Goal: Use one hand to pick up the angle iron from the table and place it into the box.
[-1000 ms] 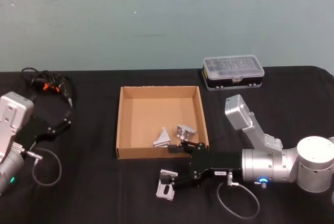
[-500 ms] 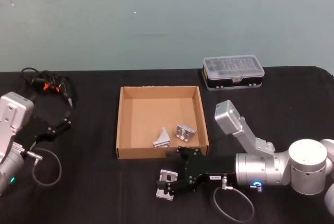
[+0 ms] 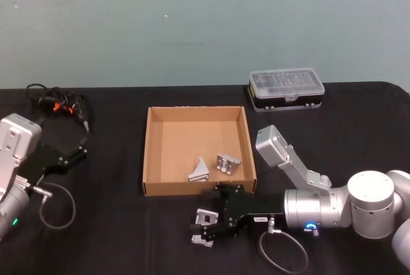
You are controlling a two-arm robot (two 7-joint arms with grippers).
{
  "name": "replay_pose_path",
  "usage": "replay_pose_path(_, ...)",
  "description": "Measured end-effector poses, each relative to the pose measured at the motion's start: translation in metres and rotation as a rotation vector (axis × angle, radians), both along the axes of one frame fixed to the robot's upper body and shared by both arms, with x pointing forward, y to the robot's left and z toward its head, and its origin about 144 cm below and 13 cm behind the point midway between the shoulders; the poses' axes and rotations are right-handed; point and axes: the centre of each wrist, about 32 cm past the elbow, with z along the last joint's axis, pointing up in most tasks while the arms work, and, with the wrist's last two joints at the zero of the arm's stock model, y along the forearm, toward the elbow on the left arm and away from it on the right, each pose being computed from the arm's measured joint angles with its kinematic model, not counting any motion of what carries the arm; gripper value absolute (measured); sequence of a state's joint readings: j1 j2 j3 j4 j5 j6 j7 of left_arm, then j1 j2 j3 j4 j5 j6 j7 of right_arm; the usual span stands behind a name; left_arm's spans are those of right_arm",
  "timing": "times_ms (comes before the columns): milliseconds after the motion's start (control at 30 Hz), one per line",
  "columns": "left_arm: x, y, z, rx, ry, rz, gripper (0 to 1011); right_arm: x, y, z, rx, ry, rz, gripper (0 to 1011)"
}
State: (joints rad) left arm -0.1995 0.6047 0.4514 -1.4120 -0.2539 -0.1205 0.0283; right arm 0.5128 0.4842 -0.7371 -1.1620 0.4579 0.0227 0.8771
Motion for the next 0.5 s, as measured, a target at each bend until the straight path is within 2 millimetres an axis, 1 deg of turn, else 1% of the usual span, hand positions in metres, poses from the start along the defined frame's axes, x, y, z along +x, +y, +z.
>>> replay_pose_path(500, 0.0000, 0.0000, 0.0000, 0.000, 0.000, 0.000, 1000, 0.0010, 0.0008, 0.0002, -0.003, 0.003, -0.004, 1002)
